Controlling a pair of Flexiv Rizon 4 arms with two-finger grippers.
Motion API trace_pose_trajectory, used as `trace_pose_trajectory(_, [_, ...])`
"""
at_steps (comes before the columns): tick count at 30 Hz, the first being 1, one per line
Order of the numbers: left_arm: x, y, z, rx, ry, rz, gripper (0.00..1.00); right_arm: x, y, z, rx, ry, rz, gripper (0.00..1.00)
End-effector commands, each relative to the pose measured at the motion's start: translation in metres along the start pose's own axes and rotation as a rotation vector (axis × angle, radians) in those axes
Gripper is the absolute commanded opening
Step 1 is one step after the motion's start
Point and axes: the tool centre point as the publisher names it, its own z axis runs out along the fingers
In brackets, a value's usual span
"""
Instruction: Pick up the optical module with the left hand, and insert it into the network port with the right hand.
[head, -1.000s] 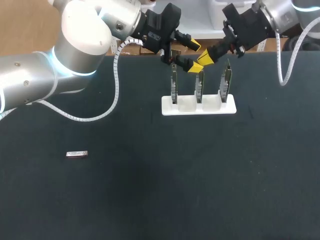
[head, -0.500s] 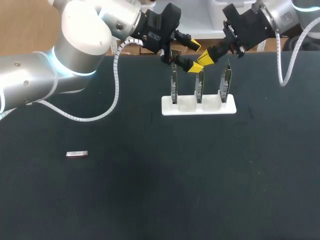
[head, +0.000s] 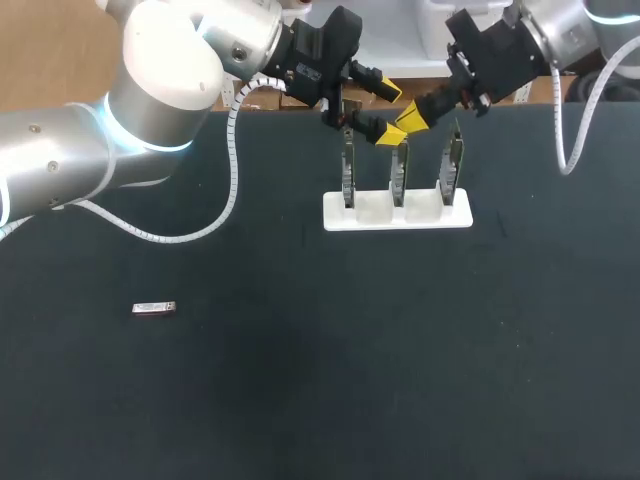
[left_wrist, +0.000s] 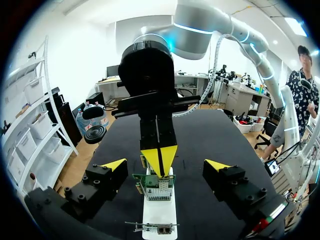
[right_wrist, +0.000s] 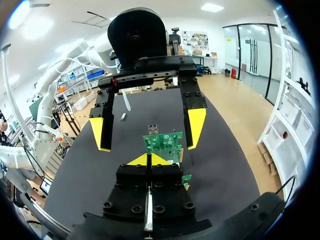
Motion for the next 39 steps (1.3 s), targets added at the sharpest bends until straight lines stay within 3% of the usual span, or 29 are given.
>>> trace_pose_trajectory(1, [0.000, 0.000, 0.000, -0.001, -0.001, 0.002, 1.00, 0.003, -0.001, 0.003, 0.003, -0.023, -0.007, 0.00])
trace_pose_trajectory(15, [0.000, 0.000, 0.000, -0.001, -0.001, 0.002, 1.00, -0.018, 0.008, -0.024, 0.059, -0.089, -0.062, 0.00])
trace_pose_trajectory(39, [0.000, 0.000, 0.000, -0.001, -0.001, 0.002, 1.00, 0.025, 0.027, -0.082, 0.068, -0.063, -0.041, 0.00])
